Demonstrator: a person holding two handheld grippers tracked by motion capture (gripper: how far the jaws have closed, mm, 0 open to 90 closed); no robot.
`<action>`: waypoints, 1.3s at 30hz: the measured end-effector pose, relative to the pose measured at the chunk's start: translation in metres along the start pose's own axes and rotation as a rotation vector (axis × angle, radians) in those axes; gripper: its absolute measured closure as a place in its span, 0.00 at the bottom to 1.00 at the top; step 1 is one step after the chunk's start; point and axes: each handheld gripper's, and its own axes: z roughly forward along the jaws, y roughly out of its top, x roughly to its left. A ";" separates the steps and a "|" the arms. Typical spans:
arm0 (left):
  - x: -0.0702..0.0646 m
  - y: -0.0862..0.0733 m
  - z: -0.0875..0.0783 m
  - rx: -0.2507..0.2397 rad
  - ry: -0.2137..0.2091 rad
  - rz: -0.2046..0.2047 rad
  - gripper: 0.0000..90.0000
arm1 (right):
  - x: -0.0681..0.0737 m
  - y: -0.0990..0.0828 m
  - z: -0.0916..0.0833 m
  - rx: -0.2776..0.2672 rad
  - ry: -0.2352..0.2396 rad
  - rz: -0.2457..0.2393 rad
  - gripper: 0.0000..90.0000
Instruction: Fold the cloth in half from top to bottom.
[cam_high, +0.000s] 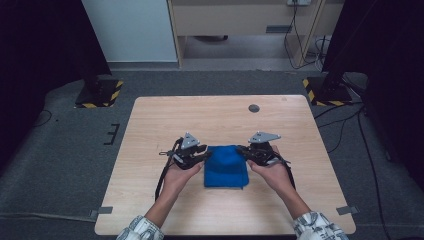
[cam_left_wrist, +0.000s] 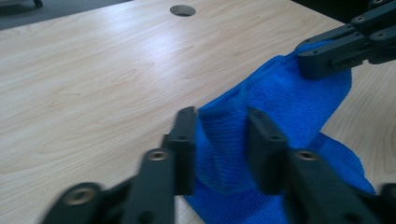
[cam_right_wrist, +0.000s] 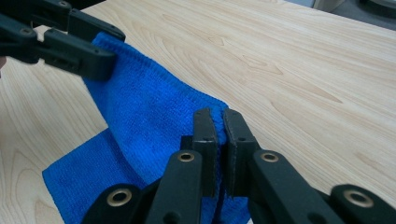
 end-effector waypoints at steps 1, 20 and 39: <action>0.000 0.000 0.000 -0.008 -0.004 0.001 0.61 | 0.000 0.000 0.000 -0.001 0.000 0.000 0.95; 0.028 0.004 -0.024 -0.091 0.073 -0.094 0.49 | 0.008 -0.003 -0.003 -0.011 0.025 -0.009 0.94; 0.021 -0.020 0.007 0.026 0.080 -0.047 0.48 | 0.022 -0.017 -0.009 0.002 0.053 -0.033 0.89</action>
